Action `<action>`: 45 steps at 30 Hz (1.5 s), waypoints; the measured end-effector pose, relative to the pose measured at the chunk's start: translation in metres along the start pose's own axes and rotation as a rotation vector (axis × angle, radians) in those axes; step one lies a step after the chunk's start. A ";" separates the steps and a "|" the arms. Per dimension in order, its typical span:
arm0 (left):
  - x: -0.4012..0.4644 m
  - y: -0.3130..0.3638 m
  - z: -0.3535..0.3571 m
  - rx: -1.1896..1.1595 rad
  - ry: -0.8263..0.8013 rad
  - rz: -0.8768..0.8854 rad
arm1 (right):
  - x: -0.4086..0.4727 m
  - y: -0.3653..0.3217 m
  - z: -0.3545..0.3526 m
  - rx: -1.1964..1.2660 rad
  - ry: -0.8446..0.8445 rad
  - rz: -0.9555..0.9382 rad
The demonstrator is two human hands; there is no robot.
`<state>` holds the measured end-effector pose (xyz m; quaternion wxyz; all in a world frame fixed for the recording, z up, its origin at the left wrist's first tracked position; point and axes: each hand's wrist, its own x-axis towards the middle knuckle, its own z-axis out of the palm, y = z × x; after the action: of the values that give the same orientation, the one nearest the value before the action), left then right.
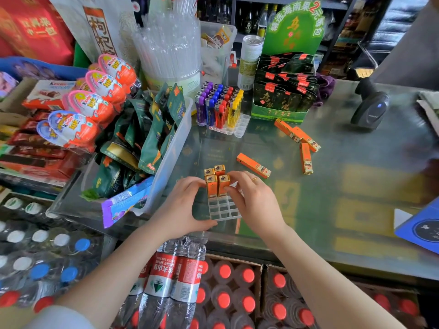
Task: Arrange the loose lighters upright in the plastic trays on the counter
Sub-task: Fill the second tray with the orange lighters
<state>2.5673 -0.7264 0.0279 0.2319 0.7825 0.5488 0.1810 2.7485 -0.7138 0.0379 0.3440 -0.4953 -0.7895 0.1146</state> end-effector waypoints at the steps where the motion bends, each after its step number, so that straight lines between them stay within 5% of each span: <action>1: 0.000 0.000 0.000 -0.006 0.000 -0.003 | 0.002 0.003 -0.003 0.013 -0.002 0.029; 5: -0.001 0.001 0.000 -0.032 -0.016 -0.037 | 0.014 0.028 -0.020 0.111 -0.045 0.151; 16: 0.004 0.007 -0.001 -0.058 -0.019 -0.059 | 0.040 0.061 -0.010 -0.426 -0.250 0.308; 19: 0.005 0.012 -0.003 -0.111 -0.051 -0.060 | 0.043 0.059 -0.011 -0.307 -0.220 0.325; 26: 0.007 0.013 -0.007 -0.088 -0.039 -0.053 | 0.032 0.039 -0.033 0.657 -0.088 0.483; 29: 0.006 0.013 -0.007 -0.094 -0.032 -0.061 | 0.023 0.026 -0.042 0.833 -0.081 0.419; 39: 0.001 0.013 -0.005 -0.135 0.005 -0.069 | 0.003 0.008 -0.037 0.760 -0.027 0.460; 45: 0.009 0.012 0.003 -0.132 0.050 -0.053 | -0.009 -0.008 -0.012 0.445 -0.051 0.350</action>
<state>2.5815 -0.7222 0.0323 0.2738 0.7459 0.5618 0.2303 2.7528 -0.7276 0.0469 0.3993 -0.5335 -0.6557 0.3550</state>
